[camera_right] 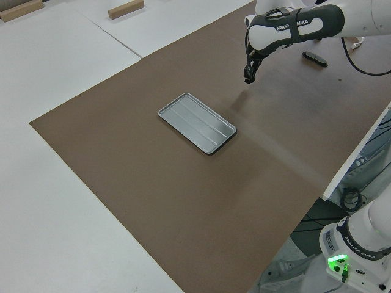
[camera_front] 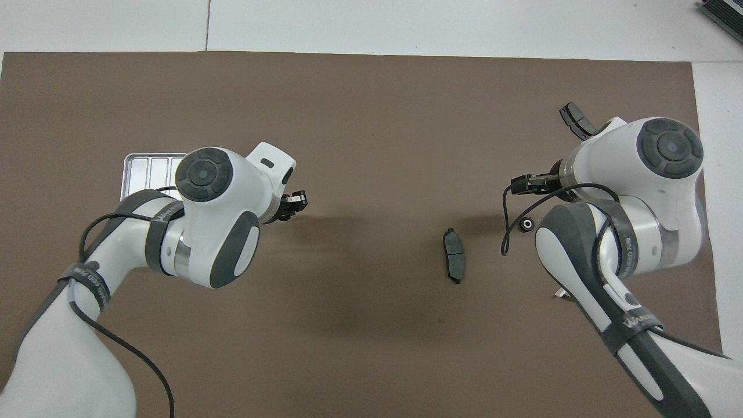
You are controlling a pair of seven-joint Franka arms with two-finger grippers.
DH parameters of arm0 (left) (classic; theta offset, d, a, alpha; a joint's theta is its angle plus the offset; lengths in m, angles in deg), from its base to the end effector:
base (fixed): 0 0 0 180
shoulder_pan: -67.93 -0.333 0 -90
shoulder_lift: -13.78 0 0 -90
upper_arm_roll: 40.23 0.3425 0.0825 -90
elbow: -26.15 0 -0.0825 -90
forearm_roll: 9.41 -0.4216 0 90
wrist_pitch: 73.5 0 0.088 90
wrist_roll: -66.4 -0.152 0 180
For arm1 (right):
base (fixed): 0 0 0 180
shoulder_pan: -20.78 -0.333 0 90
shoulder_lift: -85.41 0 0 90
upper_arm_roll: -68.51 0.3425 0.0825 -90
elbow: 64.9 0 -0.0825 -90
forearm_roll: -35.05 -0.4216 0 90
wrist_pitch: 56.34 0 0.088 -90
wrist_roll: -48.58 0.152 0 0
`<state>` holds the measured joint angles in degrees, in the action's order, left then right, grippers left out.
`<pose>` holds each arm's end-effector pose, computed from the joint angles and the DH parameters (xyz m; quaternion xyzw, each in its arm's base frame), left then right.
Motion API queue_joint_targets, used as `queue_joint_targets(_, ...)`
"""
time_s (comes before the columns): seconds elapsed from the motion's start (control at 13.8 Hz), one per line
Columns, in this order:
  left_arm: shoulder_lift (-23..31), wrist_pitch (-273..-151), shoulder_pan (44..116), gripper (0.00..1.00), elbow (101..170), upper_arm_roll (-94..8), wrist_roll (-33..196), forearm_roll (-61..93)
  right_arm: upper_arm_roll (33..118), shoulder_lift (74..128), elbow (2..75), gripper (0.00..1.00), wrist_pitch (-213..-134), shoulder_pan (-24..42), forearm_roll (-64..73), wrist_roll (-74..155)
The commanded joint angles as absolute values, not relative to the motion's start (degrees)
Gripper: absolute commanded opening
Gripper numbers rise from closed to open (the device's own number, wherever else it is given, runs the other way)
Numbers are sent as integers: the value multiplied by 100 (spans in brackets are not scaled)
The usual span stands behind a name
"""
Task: Place bearing gear from tray to pile
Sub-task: 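Carry the gear to the center with the left gripper and release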
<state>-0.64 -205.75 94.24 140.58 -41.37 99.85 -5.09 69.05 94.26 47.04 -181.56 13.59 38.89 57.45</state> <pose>0.5682 -0.2994 0.2976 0.9961 0.0771 0.0098 0.0418 0.6331 0.0808 0.3692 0.9988 0.0082 0.0422 0.0215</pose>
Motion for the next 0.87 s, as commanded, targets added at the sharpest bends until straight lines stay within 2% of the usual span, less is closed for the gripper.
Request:
queue_joint_targets(0.0, -90, -21032, 10087, 23, 14251, -4032, 10585, -643, 6965, 9622, 4356, 100, -18027, 1287, 3786, 5727)
queue_joint_targets(0.07, -99, -21217, 10202, 30, 14348, -4032, 10621, -643, 6965, 9622, 4330, 100, -18036, 1182, 3786, 5937)
queue_joint_targets(0.14, -99, -21315, 10229, 45, 14383, -4032, 10613, -651, 6965, 9640, 4286, 100, -18070, 1068, 3786, 6156)
queue_joint_targets(0.29, -134, -21368, 10230, 93, 14323, -4032, 10604, -651, 6965, 9736, 4146, 100, -18115, 857, 3751, 6404)
queue_joint_targets(0.36, -143, -21394, 10204, 100, 14279, -4032, 10551, -651, 6965, 9745, 4110, 100, -18115, 769, 3707, 6492)
queue_joint_targets(0.58, -187, -21281, 9880, 100, 13893, -3997, 10516, -651, 6965, 9964, 3935, 100, -18229, 321, 3592, 7132)
queue_joint_targets(0.8, -108, -20808, 9072, 100, 13427, -3997, 10105, -651, 6965, 10368, 3435, 100, -18238, -110, 3566, 7975)
